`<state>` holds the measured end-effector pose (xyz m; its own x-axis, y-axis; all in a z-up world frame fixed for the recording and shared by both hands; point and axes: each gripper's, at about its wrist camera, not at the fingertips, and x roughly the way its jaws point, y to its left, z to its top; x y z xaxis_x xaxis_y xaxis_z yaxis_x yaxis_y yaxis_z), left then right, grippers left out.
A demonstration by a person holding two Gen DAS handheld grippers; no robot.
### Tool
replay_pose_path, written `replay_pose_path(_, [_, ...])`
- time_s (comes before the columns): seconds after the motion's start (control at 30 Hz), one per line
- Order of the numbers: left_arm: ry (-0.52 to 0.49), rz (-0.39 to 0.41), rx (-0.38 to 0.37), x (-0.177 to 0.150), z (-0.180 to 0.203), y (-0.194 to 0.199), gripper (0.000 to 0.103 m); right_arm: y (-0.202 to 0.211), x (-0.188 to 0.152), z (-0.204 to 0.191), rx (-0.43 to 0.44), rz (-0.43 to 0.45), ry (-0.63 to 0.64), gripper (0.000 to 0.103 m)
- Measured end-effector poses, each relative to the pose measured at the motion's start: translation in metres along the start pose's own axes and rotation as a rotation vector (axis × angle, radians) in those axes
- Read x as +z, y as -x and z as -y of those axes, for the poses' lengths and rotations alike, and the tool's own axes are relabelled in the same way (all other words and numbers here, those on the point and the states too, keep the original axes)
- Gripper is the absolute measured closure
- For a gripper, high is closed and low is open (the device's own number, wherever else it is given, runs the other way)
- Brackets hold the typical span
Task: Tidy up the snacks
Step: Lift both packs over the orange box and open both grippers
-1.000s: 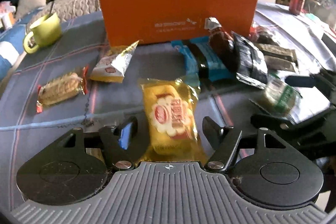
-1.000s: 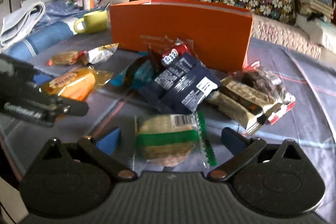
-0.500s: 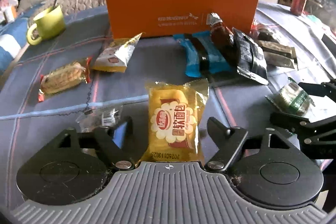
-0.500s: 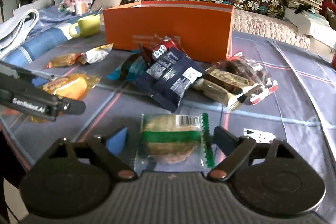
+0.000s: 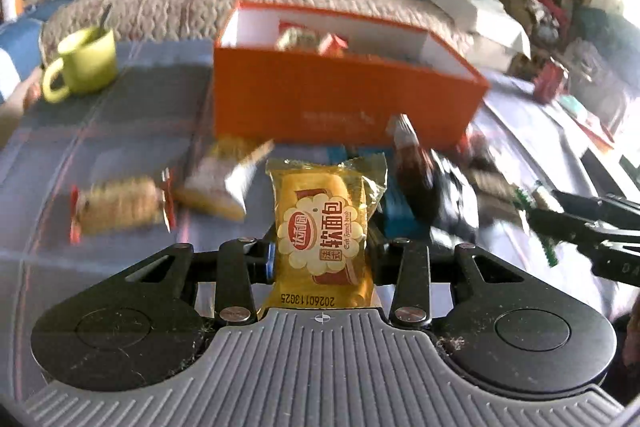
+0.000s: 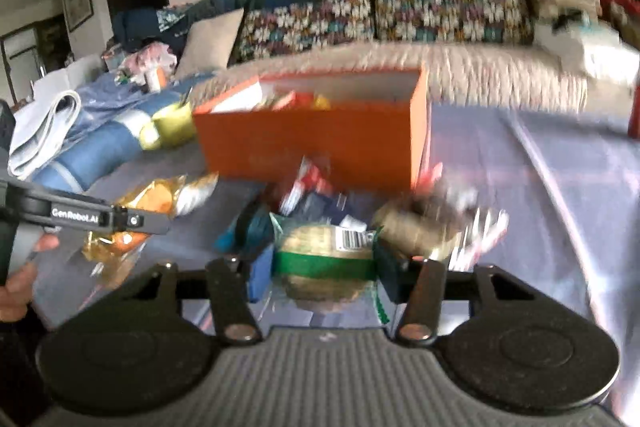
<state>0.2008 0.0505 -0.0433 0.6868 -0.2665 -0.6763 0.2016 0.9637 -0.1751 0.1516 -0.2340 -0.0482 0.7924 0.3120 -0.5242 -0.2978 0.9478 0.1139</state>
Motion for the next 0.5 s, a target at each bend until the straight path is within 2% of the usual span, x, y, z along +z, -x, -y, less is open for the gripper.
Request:
replay_pose_path(0.13, [0.001, 0.045, -0.004, 0.030, -0.001, -0.007, 0.099, -0.009, 0.033, 0.009, -0.015, 0.077, 0.027, 0.049])
replay_pose_path(0.27, [0.006, 0.150, -0.002, 0.087, -0.001, -0.015, 0.099, -0.035, 0.091, 0.023, -0.024, 0.181, 0.055, 0.049])
replay_pose_path(0.37, [-0.003, 0.208, 0.011, 0.132, 0.000, -0.029, 0.099, -0.069, 0.127, 0.027, -0.034, 0.206, 0.095, 0.048])
replay_pose_path(0.4, [0.000, 0.216, 0.017, 0.143, 0.000, -0.035, 0.098, -0.085, 0.137, 0.029, -0.031, 0.204, 0.105, 0.046])
replay_pose_path(0.43, [-0.002, 0.219, 0.020, 0.154, 0.000, -0.041, 0.097, -0.098, 0.143, 0.030, -0.030, 0.195, 0.111, 0.038])
replay_pose_path(0.47, [0.001, 0.219, 0.015, 0.164, 0.001, -0.049, 0.093, -0.113, 0.147, 0.032, -0.033, 0.186, 0.115, 0.034])
replay_pose_path(0.5, [0.007, 0.213, 0.005, 0.171, 0.000, -0.057, 0.080, -0.121, 0.148, 0.033, -0.037, 0.180, 0.115, 0.030])
